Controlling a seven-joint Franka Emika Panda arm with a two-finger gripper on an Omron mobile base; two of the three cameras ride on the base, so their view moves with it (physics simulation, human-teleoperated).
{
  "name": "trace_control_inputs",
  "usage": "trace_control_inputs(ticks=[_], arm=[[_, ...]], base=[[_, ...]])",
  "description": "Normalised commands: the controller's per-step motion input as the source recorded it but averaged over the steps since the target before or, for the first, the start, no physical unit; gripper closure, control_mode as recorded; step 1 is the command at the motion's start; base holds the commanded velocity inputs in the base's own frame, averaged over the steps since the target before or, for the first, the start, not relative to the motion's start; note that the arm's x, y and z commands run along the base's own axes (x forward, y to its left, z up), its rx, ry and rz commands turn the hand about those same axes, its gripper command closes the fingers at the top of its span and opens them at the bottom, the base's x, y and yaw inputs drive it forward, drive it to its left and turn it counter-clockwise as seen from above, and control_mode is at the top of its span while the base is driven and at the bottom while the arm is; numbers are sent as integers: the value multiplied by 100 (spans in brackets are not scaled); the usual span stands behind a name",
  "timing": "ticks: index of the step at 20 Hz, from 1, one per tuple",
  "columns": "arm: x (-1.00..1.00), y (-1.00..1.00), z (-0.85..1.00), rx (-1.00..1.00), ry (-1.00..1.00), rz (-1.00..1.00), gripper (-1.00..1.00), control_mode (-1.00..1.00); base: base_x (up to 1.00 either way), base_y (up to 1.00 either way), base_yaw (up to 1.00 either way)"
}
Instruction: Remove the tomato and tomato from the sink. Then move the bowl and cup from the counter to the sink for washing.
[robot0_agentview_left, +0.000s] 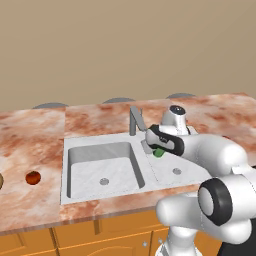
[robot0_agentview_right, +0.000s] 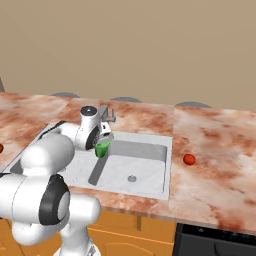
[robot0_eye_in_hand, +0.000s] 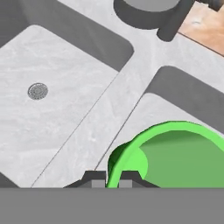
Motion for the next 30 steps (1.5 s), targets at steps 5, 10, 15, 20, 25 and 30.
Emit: trace_control_inputs(ticks=[5, 10, 15, 20, 25, 30], arm=[[-1, 43, -4, 0, 0, 0, 100, -100], [-1, 41, -6, 0, 0, 0, 100, -100], [0, 40, -7, 0, 0, 0, 100, -100], [0, 40, -5, 0, 0, 0, 100, -100], [0, 40, -10, -3, -1, 0, 100, -100], [5, 28, -16, -9, -5, 0, 100, -100]], base=[[0, 0, 0], [0, 0, 0], [0, 0, 0], [0, 0, 0], [0, 0, 0], [0, 0, 0]])
